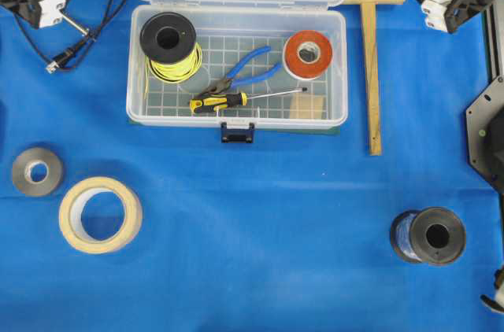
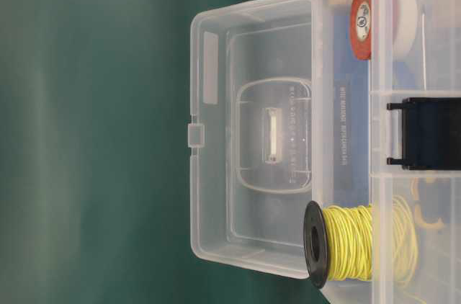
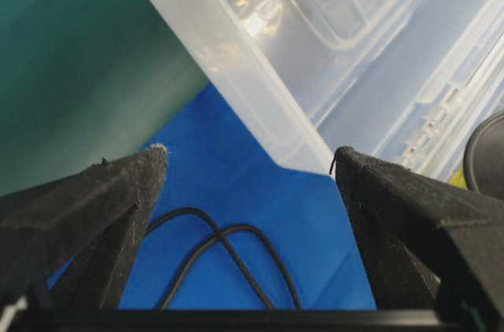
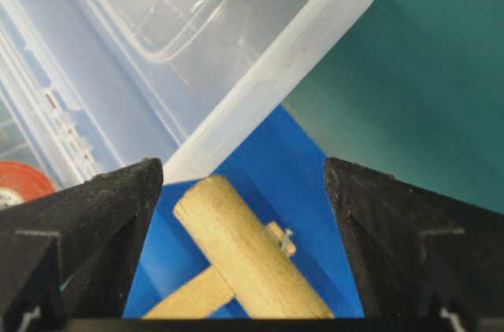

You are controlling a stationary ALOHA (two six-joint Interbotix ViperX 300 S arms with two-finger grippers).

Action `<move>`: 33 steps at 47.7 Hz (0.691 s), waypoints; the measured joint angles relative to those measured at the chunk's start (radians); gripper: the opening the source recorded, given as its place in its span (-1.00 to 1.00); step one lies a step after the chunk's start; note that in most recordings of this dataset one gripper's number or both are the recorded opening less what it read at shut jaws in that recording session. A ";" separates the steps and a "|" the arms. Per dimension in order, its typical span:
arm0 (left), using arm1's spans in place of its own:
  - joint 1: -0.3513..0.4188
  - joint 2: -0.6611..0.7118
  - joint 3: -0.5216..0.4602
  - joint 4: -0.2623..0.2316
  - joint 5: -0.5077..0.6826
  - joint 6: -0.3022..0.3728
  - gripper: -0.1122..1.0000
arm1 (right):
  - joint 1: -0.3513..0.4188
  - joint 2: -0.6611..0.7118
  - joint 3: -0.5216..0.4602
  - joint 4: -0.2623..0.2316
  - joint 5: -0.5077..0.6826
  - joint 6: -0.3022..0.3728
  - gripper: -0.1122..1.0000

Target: Open the tool box with both arms.

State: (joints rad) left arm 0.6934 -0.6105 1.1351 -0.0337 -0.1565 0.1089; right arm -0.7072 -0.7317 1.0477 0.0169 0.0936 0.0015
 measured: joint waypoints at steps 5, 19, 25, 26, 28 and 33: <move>0.000 -0.025 0.008 0.000 0.002 -0.002 0.82 | -0.002 -0.006 0.003 0.000 0.000 0.005 0.68; -0.064 -0.035 0.012 -0.002 0.018 -0.014 0.82 | 0.063 0.011 0.003 0.014 0.002 0.012 0.68; -0.158 -0.041 0.014 -0.002 0.034 -0.014 0.82 | 0.167 0.012 0.002 0.023 0.012 0.012 0.68; -0.173 -0.043 0.015 0.000 0.037 -0.014 0.82 | 0.187 0.012 0.003 0.023 0.014 0.012 0.68; -0.209 -0.048 0.018 0.000 0.043 -0.015 0.82 | 0.225 0.012 0.003 0.028 0.017 0.012 0.68; -0.296 -0.060 0.025 -0.002 0.049 -0.015 0.82 | 0.333 0.012 0.003 0.035 0.023 0.012 0.68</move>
State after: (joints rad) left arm 0.3973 -0.6703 1.1597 -0.0353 -0.1074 0.0936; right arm -0.3743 -0.7194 1.0508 0.0522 0.1166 0.0138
